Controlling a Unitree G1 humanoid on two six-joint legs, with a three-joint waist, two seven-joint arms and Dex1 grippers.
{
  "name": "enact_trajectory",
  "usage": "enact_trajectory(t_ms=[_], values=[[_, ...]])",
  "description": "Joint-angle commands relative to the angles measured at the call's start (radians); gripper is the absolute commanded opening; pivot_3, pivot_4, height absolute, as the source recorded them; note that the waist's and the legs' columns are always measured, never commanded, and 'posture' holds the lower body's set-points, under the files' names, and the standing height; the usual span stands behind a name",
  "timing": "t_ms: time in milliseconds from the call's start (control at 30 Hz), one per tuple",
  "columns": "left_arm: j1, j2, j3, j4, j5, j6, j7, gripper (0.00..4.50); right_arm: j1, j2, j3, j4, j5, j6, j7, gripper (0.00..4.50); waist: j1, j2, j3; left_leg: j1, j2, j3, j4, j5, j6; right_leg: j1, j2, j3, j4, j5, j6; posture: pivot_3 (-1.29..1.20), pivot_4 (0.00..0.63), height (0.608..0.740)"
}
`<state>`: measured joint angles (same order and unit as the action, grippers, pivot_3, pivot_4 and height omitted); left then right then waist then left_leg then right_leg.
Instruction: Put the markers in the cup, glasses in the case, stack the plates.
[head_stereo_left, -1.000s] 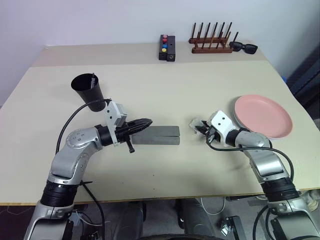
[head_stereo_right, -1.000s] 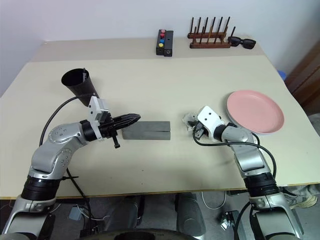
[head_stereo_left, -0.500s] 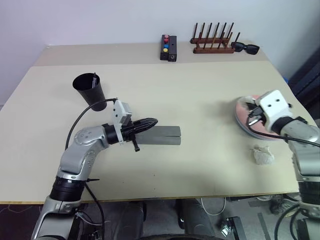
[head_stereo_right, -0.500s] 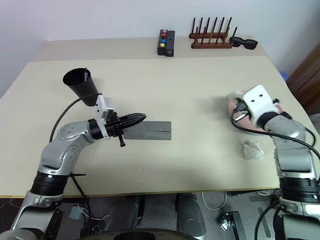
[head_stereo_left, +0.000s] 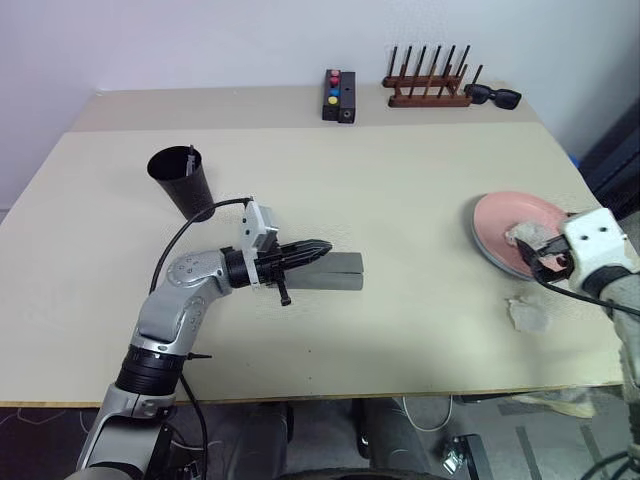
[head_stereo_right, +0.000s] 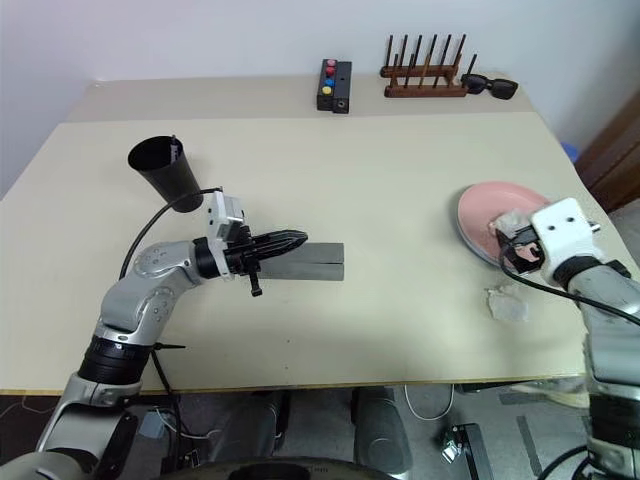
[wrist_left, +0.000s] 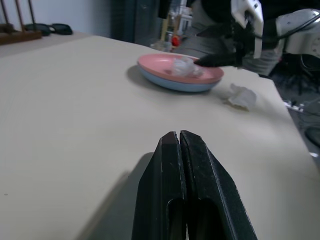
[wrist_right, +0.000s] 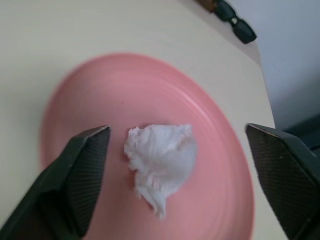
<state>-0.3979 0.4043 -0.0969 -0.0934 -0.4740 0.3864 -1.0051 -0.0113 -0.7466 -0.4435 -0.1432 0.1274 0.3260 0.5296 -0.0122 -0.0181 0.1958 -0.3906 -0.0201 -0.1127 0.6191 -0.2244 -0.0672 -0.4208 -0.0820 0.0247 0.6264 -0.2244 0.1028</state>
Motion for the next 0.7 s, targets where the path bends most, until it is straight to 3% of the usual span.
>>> enact_trajectory(t_ms=[33, 200, 433, 533, 700], values=[[-0.019, -0.006, -0.031, -0.026, -0.024, 0.003, -0.048, 0.00, 0.186, 0.025, -0.112, -0.187, 0.181, 0.042, 0.159, 4.45, 0.002, 0.000, 0.000, 0.000, 0.000, 0.000, 0.000, 0.000, 0.000, 0.000, 0.000, 0.000, 0.000, 0.000, 0.000, 0.00, 0.150, 0.740], [-0.034, -0.029, -0.065, -0.014, -0.021, -0.002, -0.074, 0.00, 0.381, 0.047, -0.160, -0.258, 0.250, 0.074, 0.224, 4.45, -0.005, 0.001, 0.000, 0.001, 0.000, 0.001, 0.001, -0.001, 0.001, 0.002, 0.000, 0.000, -0.002, -0.002, 0.004, 0.00, 0.150, 0.740], [-0.038, -0.042, -0.078, -0.009, -0.016, -0.006, -0.079, 0.00, 0.428, 0.048, -0.083, -0.204, 0.163, 0.064, 0.178, 4.45, -0.002, 0.001, 0.000, 0.001, 0.001, 0.001, 0.004, -0.001, 0.002, 0.004, 0.000, -0.001, -0.004, -0.002, 0.003, 0.00, 0.150, 0.740], [-0.033, -0.036, -0.073, -0.009, -0.014, -0.009, -0.079, 0.00, 0.394, 0.048, -0.067, -0.175, 0.143, 0.056, 0.149, 3.65, 0.000, 0.001, 0.000, 0.000, 0.001, 0.001, 0.003, -0.002, 0.002, 0.005, 0.000, -0.001, -0.007, -0.002, 0.003, 0.00, 0.150, 0.740], [-0.021, -0.030, -0.063, -0.019, -0.013, -0.007, -0.064, 0.00, 0.367, 0.035, -0.054, -0.141, 0.130, 0.039, 0.154, 1.16, 0.002, 0.001, 0.000, 0.000, 0.000, 0.000, 0.003, -0.002, 0.003, 0.007, 0.000, -0.001, -0.009, -0.002, 0.003, 0.00, 0.150, 0.740]])
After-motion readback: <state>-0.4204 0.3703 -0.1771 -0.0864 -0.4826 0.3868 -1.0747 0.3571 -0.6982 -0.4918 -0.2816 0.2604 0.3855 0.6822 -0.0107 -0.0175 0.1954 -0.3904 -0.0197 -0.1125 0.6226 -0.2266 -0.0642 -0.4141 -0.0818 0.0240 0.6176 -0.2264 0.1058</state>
